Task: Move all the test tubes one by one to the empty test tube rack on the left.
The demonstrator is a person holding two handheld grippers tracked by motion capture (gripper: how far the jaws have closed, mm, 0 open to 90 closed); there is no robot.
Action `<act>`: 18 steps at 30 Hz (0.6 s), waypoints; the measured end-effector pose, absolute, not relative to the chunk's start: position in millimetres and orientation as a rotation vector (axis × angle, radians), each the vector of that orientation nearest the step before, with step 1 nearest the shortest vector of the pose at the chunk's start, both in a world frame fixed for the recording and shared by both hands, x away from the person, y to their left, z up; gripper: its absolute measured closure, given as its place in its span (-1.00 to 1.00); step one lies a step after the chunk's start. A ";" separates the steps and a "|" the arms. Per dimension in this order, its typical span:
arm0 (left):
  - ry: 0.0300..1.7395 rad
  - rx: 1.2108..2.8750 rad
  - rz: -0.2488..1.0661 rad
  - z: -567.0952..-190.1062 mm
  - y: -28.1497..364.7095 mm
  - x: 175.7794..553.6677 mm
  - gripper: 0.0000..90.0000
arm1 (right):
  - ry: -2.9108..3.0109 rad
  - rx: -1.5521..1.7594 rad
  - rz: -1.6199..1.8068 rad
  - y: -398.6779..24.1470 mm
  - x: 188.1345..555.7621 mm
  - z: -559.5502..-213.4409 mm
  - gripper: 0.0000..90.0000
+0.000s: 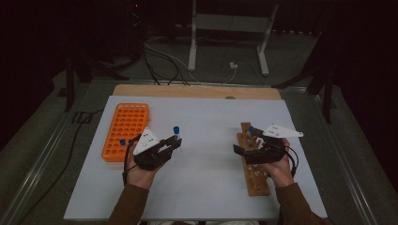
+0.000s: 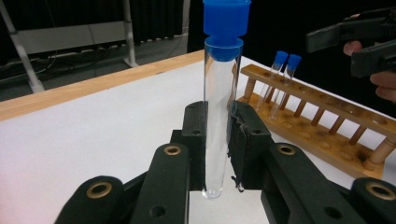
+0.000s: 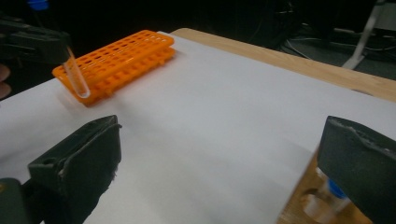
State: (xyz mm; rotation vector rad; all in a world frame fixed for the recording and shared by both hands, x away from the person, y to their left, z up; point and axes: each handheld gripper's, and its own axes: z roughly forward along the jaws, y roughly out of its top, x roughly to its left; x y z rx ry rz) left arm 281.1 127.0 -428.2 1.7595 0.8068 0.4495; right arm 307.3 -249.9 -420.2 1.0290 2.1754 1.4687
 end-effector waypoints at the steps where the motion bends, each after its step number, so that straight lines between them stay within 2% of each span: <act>1: 0.808 1.757 0.449 -428.0 129.3 280.6 0.74 | 2.171 1.030 1.469 -251.6 307.1 -420.1 -1.00; 18: 0.852 1.735 0.503 -425.9 168.6 268.2 0.74 | 2.126 1.072 1.478 -271.9 301.6 -422.9 -1.00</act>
